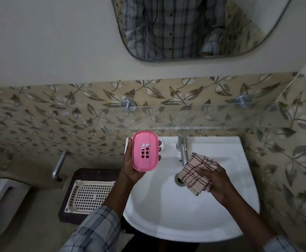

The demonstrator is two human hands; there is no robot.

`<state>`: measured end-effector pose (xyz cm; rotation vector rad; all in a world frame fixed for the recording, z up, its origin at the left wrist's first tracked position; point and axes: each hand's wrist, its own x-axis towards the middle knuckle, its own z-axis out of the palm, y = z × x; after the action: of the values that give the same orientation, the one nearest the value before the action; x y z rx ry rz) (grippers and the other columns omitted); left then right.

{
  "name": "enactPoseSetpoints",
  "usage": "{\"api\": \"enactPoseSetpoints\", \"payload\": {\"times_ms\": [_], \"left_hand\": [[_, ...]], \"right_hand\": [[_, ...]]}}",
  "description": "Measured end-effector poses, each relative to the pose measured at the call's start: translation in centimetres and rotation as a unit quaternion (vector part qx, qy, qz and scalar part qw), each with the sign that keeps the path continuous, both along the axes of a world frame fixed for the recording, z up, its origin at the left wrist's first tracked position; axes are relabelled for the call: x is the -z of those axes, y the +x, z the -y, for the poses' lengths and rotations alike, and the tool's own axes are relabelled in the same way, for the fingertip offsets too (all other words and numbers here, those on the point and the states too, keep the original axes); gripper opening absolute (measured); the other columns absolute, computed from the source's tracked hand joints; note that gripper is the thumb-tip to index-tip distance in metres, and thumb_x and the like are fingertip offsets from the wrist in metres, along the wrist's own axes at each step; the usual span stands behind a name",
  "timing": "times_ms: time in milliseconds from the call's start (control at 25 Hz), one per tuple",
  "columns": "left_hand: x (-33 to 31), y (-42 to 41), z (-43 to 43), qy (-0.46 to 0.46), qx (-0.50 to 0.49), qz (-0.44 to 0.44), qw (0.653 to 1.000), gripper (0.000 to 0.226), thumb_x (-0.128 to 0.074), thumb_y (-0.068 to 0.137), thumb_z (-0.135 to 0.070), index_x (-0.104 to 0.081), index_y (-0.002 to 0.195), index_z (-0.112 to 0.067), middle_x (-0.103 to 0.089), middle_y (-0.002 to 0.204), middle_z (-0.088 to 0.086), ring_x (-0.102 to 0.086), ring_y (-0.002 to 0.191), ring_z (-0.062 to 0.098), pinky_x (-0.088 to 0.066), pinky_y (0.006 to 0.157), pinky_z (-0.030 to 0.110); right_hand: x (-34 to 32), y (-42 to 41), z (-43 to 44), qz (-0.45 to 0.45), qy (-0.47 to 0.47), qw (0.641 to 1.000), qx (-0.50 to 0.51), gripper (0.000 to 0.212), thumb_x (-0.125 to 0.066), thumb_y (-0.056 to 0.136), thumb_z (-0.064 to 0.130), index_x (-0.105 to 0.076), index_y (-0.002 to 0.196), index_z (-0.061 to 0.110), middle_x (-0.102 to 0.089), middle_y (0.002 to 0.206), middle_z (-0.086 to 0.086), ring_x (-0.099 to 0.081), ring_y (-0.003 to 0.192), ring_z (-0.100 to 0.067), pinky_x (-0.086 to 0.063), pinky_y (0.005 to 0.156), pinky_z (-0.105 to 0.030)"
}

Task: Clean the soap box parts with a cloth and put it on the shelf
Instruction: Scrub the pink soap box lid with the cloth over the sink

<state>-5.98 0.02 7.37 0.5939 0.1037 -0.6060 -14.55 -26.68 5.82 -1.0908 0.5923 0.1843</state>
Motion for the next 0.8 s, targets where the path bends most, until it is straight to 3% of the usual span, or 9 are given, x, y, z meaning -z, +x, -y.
{"api": "enactPoseSetpoints", "payload": {"times_ms": [120, 200, 320, 360, 480, 560, 640, 800], "left_hand": [[0.5, -0.1, 0.2, -0.017, 0.014, -0.017, 1.000, 0.084, -0.029, 0.094, -0.068, -0.052, 0.140, -0.001, -0.061, 0.132, 0.023, -0.064, 0.114, 0.033, -0.052, 0.097, 0.048], [0.3, -0.4, 0.6, -0.008, 0.011, 0.006, 1.000, 0.081, -0.046, 0.090, -0.065, -0.054, 0.139, -0.002, -0.062, 0.131, 0.021, -0.065, 0.113, 0.033, -0.052, 0.097, 0.048], [0.0, -0.9, 1.0, 0.016, 0.011, 0.021, 1.000, 0.090, -0.073, 0.073, -0.063, -0.057, 0.136, -0.001, -0.064, 0.131, 0.019, -0.065, 0.113, 0.033, -0.054, 0.095, 0.047], [0.1, -1.1, 1.0, 0.022, 0.012, 0.021, 0.999, 0.092, -0.075, 0.070, -0.064, -0.058, 0.136, -0.001, -0.064, 0.130, 0.019, -0.066, 0.113, 0.033, -0.056, 0.094, 0.047], [0.6, -1.6, 0.6, 0.036, -0.006, 0.003, 0.999, 0.084, -0.069, 0.074, -0.067, -0.066, 0.127, -0.002, -0.068, 0.123, 0.023, -0.069, 0.106, 0.035, -0.058, 0.089, 0.046], [0.6, -1.8, 0.9, 0.021, -0.031, -0.037, 0.999, 0.080, -0.051, 0.085, -0.071, -0.071, 0.120, -0.002, -0.068, 0.118, 0.025, -0.070, 0.100, 0.036, -0.059, 0.085, 0.046], [0.3, -2.2, 1.3, 0.006, -0.037, -0.064, 0.997, 0.086, -0.037, 0.090, -0.074, -0.071, 0.119, -0.001, -0.065, 0.120, 0.027, -0.069, 0.100, 0.036, -0.059, 0.085, 0.046], [-0.4, -3.2, 1.0, -0.018, 0.047, -0.053, 0.997, 0.089, -0.066, 0.077, -0.068, -0.059, 0.132, 0.002, -0.063, 0.124, 0.027, -0.066, 0.106, 0.040, -0.055, 0.090, 0.050]], "right_hand": [[-1.8, -0.8, -1.5, 0.046, -0.077, 0.996, -0.025, 0.035, -0.075, 0.077, -0.006, -0.069, 0.108, 0.009, -0.075, 0.104, -0.020, -0.073, 0.088, -0.037, -0.057, 0.069, -0.043], [-3.4, -0.9, -2.9, 0.130, -0.182, 0.971, -0.088, 0.032, -0.079, 0.075, 0.003, -0.070, 0.101, 0.020, -0.078, 0.102, -0.003, -0.075, 0.092, -0.026, -0.058, 0.075, -0.039], [-5.2, -0.7, -5.2, 0.203, -0.316, 0.915, -0.150, 0.029, -0.078, 0.072, 0.019, -0.067, 0.093, 0.035, -0.076, 0.095, 0.019, -0.072, 0.089, 0.000, -0.056, 0.078, -0.017], [-5.5, -0.4, -5.6, 0.210, -0.305, 0.917, -0.148, 0.026, -0.077, 0.074, 0.019, -0.068, 0.094, 0.033, -0.077, 0.095, 0.016, -0.072, 0.089, -0.002, -0.056, 0.077, -0.017], [-6.0, 0.7, -5.8, 0.148, -0.087, 0.984, -0.043, 0.022, -0.073, 0.083, 0.003, -0.070, 0.099, 0.017, -0.077, 0.098, -0.006, -0.073, 0.091, -0.025, -0.059, 0.068, -0.033], [-6.3, 1.2, -5.3, 0.096, -0.023, 0.995, 0.018, 0.025, -0.074, 0.081, -0.001, -0.071, 0.104, 0.012, -0.077, 0.098, -0.012, -0.073, 0.089, -0.031, -0.059, 0.071, -0.039], [-6.4, 1.4, -5.2, 0.103, -0.041, 0.994, 0.001, 0.026, -0.077, 0.080, 0.007, -0.074, 0.104, 0.013, -0.077, 0.100, -0.012, -0.074, 0.092, -0.029, -0.060, 0.077, -0.040], [-6.7, 1.7, -5.5, 0.120, -0.130, 0.982, -0.061, 0.027, -0.077, 0.082, 0.022, -0.065, 0.105, 0.018, -0.077, 0.096, -0.008, -0.074, 0.090, -0.028, -0.061, 0.077, -0.042]]}}
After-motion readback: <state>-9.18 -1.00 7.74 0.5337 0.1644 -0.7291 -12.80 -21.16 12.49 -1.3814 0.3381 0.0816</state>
